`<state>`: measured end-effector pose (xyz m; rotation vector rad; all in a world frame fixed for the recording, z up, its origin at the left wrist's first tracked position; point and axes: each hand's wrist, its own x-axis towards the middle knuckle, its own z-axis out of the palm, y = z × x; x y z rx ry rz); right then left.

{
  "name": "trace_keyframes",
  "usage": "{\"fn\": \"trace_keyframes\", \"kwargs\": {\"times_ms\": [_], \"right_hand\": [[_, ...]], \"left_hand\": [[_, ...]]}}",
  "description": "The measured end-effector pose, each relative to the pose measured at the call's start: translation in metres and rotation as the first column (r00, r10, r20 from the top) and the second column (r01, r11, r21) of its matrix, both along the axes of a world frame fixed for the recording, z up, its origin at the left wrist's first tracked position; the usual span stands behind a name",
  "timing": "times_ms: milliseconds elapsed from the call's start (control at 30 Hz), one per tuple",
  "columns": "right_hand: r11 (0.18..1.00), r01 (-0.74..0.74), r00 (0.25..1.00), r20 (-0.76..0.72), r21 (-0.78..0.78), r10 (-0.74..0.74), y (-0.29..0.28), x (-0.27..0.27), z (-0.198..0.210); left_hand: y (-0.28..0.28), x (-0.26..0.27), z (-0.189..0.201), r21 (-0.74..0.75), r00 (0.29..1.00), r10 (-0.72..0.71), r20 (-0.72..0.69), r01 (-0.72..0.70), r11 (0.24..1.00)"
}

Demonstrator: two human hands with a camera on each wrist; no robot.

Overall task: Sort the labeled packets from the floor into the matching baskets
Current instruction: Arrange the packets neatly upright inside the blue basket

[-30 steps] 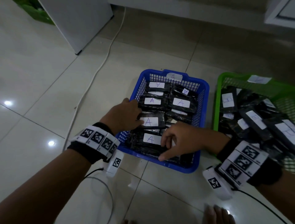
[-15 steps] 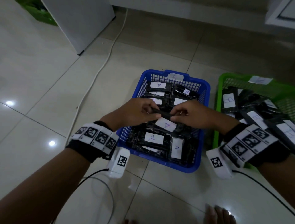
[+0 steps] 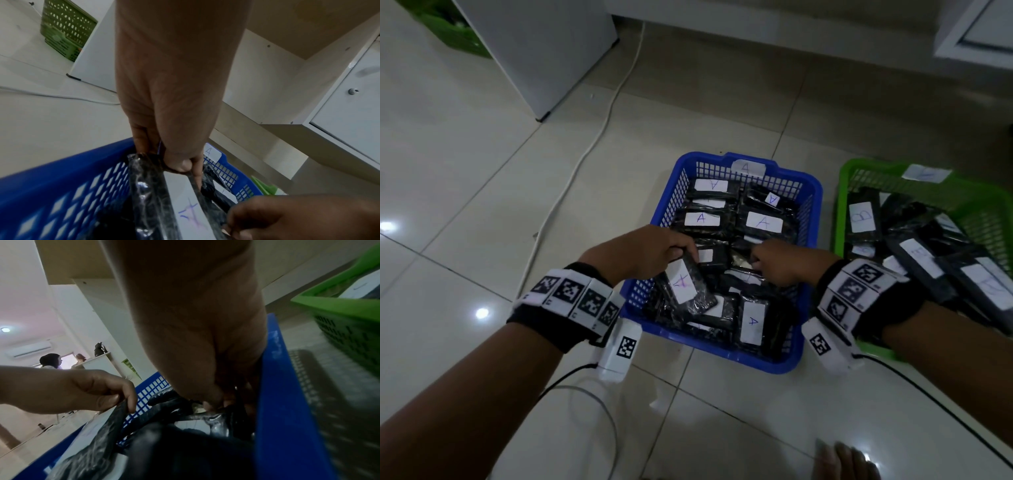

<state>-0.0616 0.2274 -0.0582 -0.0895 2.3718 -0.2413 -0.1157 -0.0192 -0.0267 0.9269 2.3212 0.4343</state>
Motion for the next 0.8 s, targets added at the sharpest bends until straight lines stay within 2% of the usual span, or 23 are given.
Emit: {"fn": "trace_keyframes", "kwargs": {"times_ms": [233,433,533,700,800], "right_hand": [[0.987,0.002,0.983,-0.18,-0.163,-0.032,0.006,-0.003,0.005],[0.991,-0.127,0.934,-0.341,-0.041,0.106,0.007,-0.005,0.003],[0.99,-0.141,0.918,-0.377,-0.012,0.126,0.005,-0.005,-0.003],[0.993,-0.043,0.935,-0.355,-0.107,0.003,0.013,-0.012,-0.007],[0.991,-0.072,0.939,-0.342,-0.113,0.029,0.012,-0.011,-0.005]], "left_hand": [[-0.002,-0.002,-0.005,0.02,1.0,0.0,0.022,0.0,1.0],[-0.004,-0.003,-0.009,-0.002,0.999,0.015,0.04,-0.015,1.0],[-0.006,-0.003,-0.011,0.006,0.999,0.018,0.041,-0.018,1.0],[-0.004,-0.004,-0.011,0.024,0.997,0.043,0.056,-0.044,0.999],[-0.003,-0.004,-0.009,0.033,0.998,0.038,0.045,-0.04,0.999]]}}
